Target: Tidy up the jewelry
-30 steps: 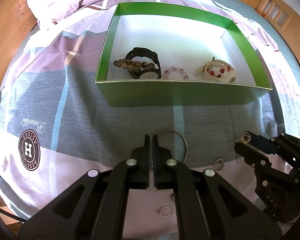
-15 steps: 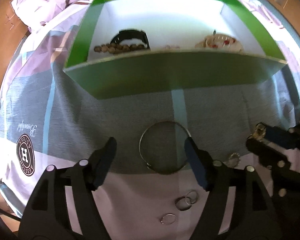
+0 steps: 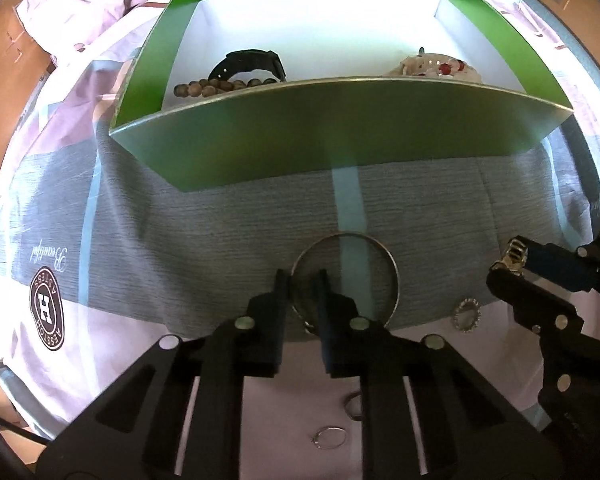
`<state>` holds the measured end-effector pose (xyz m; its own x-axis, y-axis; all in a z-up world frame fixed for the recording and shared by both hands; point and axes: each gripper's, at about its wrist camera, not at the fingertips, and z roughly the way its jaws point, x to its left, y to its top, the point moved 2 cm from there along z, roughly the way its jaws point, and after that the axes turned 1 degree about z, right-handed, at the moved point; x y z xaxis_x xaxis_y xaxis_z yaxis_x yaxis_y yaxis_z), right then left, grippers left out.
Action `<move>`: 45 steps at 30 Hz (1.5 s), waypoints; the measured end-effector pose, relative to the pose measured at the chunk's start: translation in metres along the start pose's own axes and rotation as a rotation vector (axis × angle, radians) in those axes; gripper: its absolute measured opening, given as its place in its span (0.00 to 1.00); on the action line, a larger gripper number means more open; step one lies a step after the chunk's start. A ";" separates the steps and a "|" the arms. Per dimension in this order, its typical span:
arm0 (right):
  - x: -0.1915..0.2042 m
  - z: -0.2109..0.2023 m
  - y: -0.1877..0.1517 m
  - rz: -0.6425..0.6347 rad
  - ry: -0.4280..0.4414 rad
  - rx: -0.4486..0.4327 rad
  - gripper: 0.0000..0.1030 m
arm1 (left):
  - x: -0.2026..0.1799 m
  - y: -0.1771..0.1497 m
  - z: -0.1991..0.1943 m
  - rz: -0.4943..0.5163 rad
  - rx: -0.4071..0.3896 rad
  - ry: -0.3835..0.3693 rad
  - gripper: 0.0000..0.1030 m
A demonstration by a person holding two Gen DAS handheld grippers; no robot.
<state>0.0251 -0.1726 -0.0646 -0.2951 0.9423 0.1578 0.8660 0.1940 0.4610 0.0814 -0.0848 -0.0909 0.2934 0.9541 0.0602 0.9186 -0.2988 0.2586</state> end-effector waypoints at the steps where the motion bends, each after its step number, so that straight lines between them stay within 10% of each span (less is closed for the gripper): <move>1: 0.000 0.000 0.000 0.000 0.000 0.001 0.20 | 0.001 0.000 -0.001 -0.001 0.000 -0.001 0.11; 8: 0.001 0.002 0.000 0.003 -0.004 0.002 0.20 | 0.010 0.003 -0.003 -0.016 0.008 -0.048 0.04; 16: 0.000 0.000 0.000 0.009 -0.001 -0.002 0.20 | 0.043 0.009 -0.018 -0.206 0.009 -0.266 0.54; 24: 0.000 0.001 0.000 0.005 -0.017 0.008 0.20 | 0.000 -0.001 -0.013 -0.058 0.022 -0.205 0.75; 38: -0.017 0.006 -0.004 0.045 -0.102 0.045 0.20 | -0.031 -0.007 0.016 0.080 0.003 -0.034 0.78; 41: -0.018 0.007 -0.005 0.048 -0.101 0.044 0.20 | -0.036 -0.006 0.015 0.087 -0.008 -0.052 0.58; 45: -0.019 0.003 -0.005 0.045 -0.098 0.032 0.20 | -0.036 0.000 0.012 0.073 -0.010 -0.055 0.57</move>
<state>0.0277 -0.1910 -0.0725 -0.2157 0.9722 0.0907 0.8905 0.1577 0.4268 0.0741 -0.1193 -0.1046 0.3736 0.9272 0.0264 0.8916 -0.3668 0.2655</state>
